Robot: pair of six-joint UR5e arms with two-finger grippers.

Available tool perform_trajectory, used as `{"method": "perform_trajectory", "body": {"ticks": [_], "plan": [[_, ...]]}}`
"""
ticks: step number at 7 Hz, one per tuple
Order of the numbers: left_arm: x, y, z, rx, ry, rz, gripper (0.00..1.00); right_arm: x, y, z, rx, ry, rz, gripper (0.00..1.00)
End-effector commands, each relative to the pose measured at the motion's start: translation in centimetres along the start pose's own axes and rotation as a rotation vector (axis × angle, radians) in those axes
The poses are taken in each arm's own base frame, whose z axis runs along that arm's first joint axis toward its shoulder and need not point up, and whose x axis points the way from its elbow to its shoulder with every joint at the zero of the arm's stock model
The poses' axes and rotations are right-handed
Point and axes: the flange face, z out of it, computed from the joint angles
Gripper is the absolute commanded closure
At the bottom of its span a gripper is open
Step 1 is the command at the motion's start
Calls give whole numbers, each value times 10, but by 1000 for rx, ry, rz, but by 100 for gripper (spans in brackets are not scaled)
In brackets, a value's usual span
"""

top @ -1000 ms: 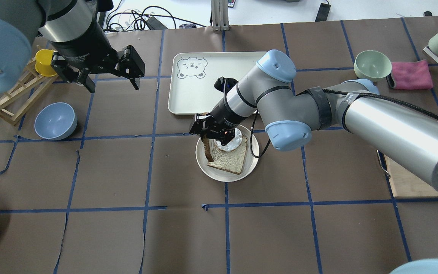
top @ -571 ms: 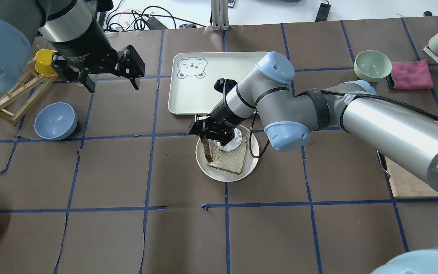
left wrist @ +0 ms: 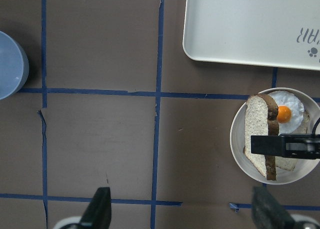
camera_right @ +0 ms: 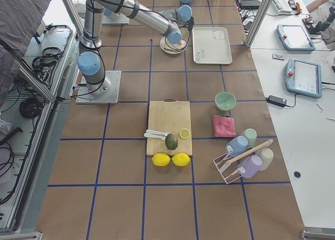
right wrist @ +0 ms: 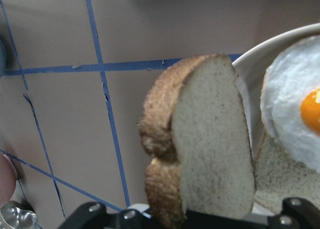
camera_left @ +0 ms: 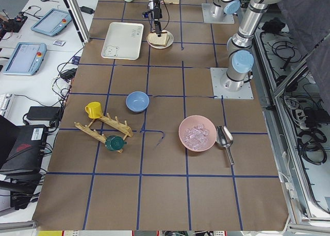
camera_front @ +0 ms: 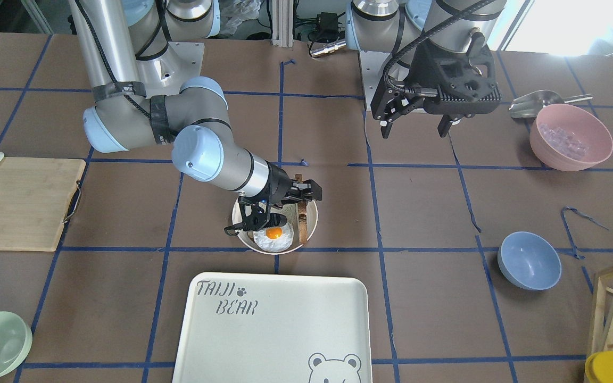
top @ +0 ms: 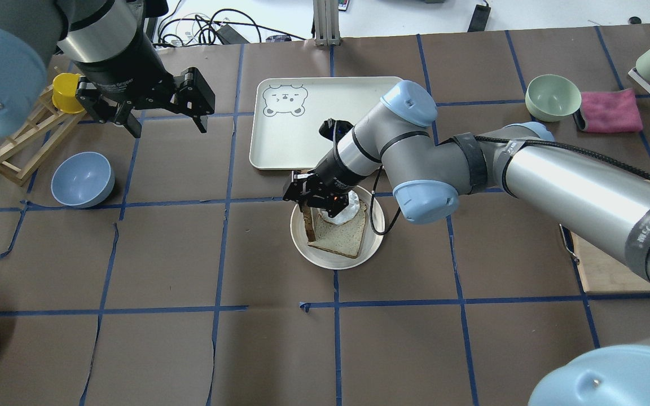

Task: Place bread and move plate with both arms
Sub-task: 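Lower the bread onto the egg and open the right gripper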

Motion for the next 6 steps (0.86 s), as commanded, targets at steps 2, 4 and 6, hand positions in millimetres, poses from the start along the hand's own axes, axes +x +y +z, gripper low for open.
{"method": "perform_trajectory", "body": {"ticks": [2,4,6], "plan": [[0,0,0,0,0,0,0,29,-8,-7,26,63,1,32],[0,0,0,0,0,0,0,41,-14,-21,53,76,12,14],[0,0,0,1,0,0,0,58,-21,-37,96,167,21,8]]}}
